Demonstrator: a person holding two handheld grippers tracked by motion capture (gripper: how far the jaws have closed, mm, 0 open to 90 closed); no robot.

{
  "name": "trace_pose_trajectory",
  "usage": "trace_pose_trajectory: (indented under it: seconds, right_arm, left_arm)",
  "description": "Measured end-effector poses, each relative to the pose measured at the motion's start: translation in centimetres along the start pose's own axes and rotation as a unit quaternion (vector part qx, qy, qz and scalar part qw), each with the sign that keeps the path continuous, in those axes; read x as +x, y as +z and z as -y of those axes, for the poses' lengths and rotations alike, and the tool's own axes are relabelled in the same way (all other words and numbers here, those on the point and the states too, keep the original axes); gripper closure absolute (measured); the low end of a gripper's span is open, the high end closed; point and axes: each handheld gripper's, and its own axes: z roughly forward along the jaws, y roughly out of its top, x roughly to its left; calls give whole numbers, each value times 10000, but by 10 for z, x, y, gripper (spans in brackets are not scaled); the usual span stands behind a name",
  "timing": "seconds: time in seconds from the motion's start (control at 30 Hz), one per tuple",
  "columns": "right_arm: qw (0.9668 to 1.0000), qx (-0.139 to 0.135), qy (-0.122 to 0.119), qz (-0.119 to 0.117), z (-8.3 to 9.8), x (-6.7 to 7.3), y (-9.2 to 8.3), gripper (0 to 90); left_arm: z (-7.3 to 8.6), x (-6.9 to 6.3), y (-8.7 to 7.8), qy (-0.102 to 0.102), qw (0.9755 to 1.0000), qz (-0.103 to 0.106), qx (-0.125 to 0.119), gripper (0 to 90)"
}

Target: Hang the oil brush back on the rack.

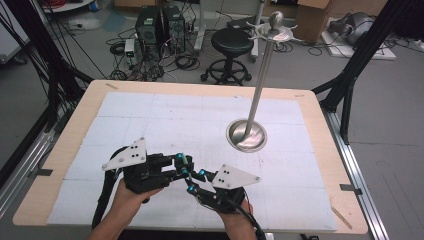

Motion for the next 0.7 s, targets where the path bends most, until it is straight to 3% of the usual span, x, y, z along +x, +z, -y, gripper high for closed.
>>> trace_pose_trajectory:
  seconds: [0.1, 0.4, 0.63, 0.7]
  right_arm:
    - [10000, -10, -7, 96, 0, 1, -1, 817]
    - [9997, 27, 16, 227, 0, 1, 0, 803]
    - [9997, 64, 11, 246, -2, 2, 0, 832]
    - [9998, 67, 27, 187, -3, 2, 0, 839]
  left_arm:
    - [0, 1, 0, -57, 9999, -84, 24, 756]
    - [0, 0, 2, -97, 9997, -243, 35, 758]
    - [0, 0, 2, -111, 9996, -253, 22, 757]
    - [0, 0, 1, -123, 9997, -213, 22, 712]
